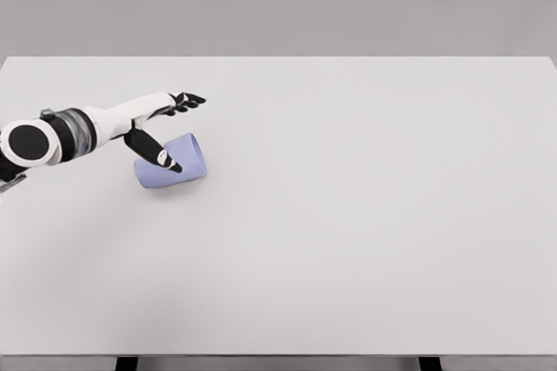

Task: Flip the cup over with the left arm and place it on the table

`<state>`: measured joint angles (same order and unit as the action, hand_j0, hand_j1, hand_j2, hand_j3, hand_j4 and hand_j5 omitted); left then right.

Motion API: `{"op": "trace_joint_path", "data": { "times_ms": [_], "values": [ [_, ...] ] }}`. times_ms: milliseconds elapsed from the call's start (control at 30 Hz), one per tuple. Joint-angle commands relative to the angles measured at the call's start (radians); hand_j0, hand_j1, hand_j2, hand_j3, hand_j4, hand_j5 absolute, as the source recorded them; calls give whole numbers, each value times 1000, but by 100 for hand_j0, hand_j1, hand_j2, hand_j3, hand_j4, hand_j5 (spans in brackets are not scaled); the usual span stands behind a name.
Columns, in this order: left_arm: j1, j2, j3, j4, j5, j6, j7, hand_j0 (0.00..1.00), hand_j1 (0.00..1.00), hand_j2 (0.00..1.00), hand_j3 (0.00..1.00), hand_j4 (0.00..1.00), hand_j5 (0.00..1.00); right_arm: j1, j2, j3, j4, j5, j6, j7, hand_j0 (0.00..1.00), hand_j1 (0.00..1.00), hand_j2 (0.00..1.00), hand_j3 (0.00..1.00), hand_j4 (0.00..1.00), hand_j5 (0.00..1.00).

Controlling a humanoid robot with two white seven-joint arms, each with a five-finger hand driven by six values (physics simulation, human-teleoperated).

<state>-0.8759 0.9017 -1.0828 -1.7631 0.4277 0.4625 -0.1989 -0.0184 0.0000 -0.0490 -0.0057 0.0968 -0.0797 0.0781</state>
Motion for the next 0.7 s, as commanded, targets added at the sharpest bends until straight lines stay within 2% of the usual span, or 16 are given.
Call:
{"op": "trace_joint_path", "data": {
  "times_ms": [0, 100, 667],
  "values": [
    [0, -16, 0, 1, -24, 28, 1, 100, 100, 100, 100, 100, 100, 0, 0, 0, 0, 0, 0, 0, 100, 100, 100, 100, 100, 100],
    [18, -53, -2, 1, -50, 45, 1, 100, 100, 100, 100, 100, 100, 0, 0, 0, 1, 0, 0, 0, 100, 100, 100, 100, 100, 100],
    [64, -63, -14, 5, -121, 62, 32, 100, 100, 100, 100, 100, 100, 0, 0, 0, 0, 0, 0, 0, 100, 100, 100, 100, 100, 100]
  ]
}}
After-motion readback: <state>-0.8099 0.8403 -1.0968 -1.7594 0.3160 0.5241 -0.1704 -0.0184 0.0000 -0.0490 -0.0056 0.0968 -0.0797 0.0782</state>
